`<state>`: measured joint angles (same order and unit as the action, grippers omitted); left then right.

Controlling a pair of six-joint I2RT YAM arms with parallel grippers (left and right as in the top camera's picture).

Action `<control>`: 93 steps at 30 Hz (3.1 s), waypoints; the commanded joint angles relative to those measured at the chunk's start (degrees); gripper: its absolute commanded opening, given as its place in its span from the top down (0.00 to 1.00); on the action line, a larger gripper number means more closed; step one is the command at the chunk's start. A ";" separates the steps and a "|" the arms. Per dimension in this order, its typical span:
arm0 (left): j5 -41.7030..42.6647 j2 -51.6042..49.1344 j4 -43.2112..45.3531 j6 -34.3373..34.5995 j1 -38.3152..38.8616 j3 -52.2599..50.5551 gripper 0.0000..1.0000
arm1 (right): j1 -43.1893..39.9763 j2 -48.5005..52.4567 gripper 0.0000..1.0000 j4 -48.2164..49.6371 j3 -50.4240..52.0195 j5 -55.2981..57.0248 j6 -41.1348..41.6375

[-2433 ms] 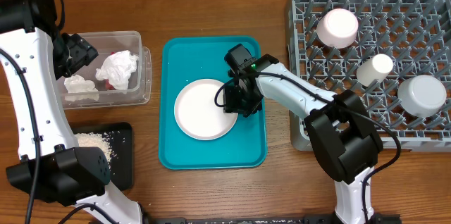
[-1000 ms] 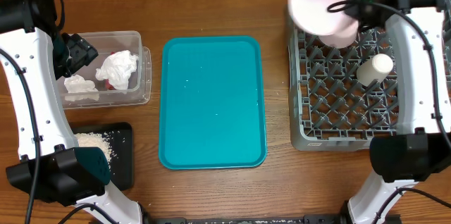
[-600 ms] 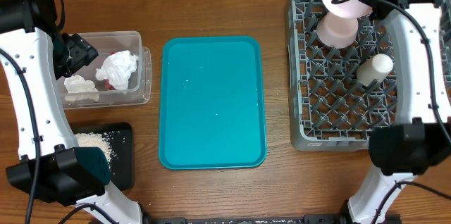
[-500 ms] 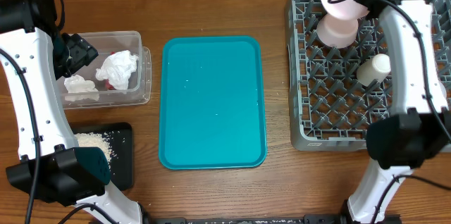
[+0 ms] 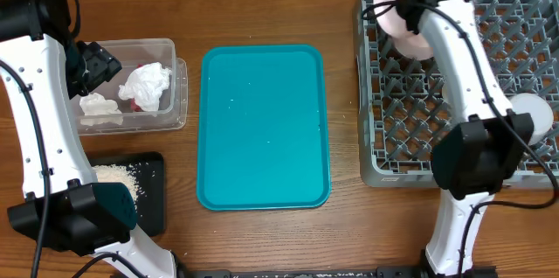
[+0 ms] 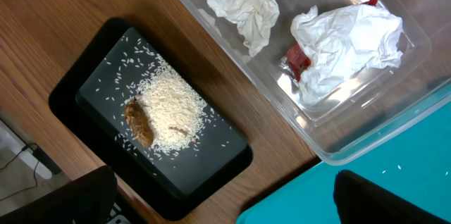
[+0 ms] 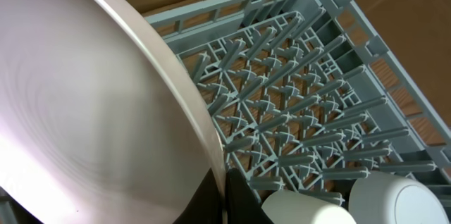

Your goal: Sort waste into correct bins and load items into the dishwasher

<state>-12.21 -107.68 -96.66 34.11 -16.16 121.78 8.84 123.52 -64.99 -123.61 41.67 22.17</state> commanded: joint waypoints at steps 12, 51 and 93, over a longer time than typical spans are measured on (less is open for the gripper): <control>0.24 1.07 -0.13 -0.72 0.07 0.96 0.00 | 5.01 3.56 0.96 -2.16 -0.20 5.62 0.13; 0.24 1.07 -0.13 -0.72 0.07 0.96 0.00 | 16.35 -41.42 0.00 -32.04 5.68 -28.96 9.68; 0.24 1.07 -0.13 -0.72 0.07 0.96 0.00 | 20.26 -56.37 0.00 -17.35 32.41 -37.77 8.17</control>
<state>-12.21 -107.68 -96.68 34.11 -16.16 121.78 28.97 72.34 -84.79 -95.20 4.21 32.84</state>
